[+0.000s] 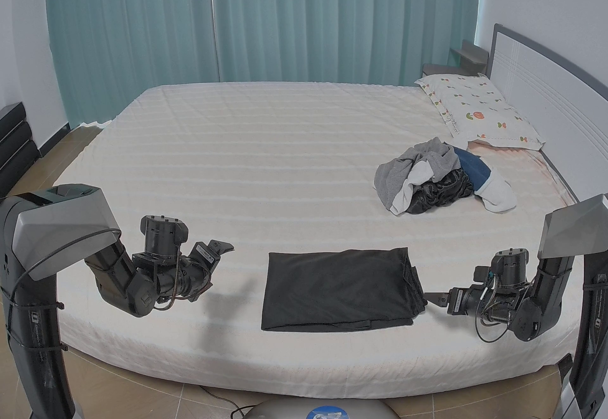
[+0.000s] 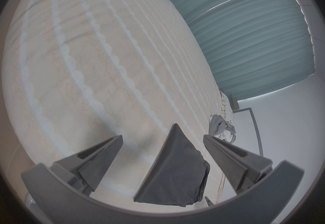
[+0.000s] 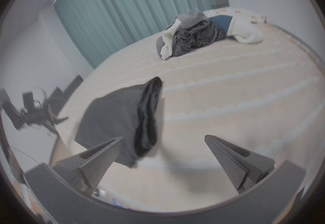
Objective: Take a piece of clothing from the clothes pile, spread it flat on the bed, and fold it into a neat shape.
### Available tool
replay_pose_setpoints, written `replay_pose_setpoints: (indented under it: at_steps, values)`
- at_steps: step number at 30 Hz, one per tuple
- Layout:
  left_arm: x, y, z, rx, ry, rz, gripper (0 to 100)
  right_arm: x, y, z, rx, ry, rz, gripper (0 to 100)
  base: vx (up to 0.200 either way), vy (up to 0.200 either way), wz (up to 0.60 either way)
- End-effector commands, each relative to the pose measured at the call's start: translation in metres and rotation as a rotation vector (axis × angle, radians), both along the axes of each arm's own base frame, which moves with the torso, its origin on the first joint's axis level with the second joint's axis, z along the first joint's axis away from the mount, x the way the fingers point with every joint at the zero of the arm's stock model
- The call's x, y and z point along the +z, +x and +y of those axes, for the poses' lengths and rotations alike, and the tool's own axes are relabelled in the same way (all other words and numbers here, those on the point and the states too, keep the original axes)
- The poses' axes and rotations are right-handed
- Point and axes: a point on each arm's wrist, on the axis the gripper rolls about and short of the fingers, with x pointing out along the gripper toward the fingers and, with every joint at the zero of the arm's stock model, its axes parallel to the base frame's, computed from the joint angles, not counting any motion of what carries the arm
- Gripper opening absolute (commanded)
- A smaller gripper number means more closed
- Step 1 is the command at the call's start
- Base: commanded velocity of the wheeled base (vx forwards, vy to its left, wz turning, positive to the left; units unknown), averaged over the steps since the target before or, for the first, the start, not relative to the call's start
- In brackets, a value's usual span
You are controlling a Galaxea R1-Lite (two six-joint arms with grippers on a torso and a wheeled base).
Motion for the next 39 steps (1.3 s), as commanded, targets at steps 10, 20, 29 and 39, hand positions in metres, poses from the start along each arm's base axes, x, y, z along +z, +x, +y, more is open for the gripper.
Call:
replay_pose_setpoints:
  at_steps: [10, 20, 29, 39]
  values:
    - [0.0, 0.001, 0.0, -0.001, 0.001, -0.004, 100, -0.023, 0.022, 0.04, 0.084, 0.129, 0.059, 100, 0.0, 0.0, 0.0]
    - [0.0, 0.001, 0.0, -0.002, 0.003, -0.003, 100, -0.019, 0.015, 0.033, 0.054, 0.112, 0.114, 0, 0.0, 0.0, 0.0]
    - [-0.002, 0.001, 0.0, 0.006, 0.009, -0.001, 100, -0.021, 0.007, 0.029, 0.047, 0.11, 0.14, 0, 0.0, 0.0, 0.0]
    - [-0.001, 0.002, 0.002, 0.015, 0.003, -0.003, 100, -0.018, 0.004, 0.024, 0.042, 0.118, 0.138, 100, 0.0, 0.0, 0.0]
